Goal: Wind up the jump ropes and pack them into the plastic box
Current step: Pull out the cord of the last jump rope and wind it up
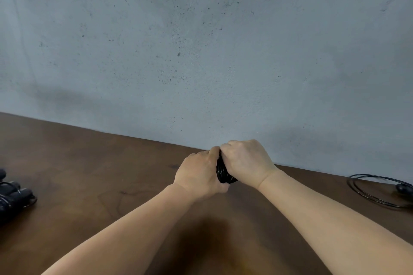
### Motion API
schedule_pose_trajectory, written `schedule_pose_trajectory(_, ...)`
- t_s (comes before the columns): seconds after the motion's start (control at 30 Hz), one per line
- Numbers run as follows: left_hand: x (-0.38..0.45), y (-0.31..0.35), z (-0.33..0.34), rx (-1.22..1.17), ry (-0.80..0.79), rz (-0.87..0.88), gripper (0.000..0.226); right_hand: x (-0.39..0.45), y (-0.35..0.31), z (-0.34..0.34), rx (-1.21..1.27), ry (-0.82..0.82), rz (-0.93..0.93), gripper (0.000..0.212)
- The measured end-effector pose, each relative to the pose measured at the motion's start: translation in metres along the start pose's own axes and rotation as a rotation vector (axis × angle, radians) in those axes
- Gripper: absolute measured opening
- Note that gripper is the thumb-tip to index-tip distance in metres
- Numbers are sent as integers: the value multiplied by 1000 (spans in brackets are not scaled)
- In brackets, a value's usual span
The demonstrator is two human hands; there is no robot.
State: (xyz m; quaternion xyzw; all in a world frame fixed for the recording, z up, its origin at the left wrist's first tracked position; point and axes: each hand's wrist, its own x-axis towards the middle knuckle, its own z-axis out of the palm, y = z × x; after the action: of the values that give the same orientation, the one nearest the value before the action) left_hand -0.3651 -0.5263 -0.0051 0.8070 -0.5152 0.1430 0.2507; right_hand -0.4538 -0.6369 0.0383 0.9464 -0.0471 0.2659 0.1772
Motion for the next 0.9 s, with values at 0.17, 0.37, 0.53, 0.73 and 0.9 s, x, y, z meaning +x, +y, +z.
schedule_pose_trajectory(0.17,6,2,-4,-31,-54,-41,79,6,10,-2,233,-66,305,30)
schedule_pose_trajectory(0.37,9,-1,-11,-56,-117,-22,91,19,16,2,623,-140,639,18)
schedule_pose_trajectory(0.53,-3,-8,-4,-325,-182,-287,81,13,20,-4,1195,-226,950,14)
schedule_pose_trajectory(0.73,8,-11,-23,-467,-99,-540,98,8,-20,1,1448,-314,1155,34)
schedule_pose_trajectory(0.9,7,-11,-58,-883,-181,-662,22,12,-40,-5,1694,-194,1174,25)
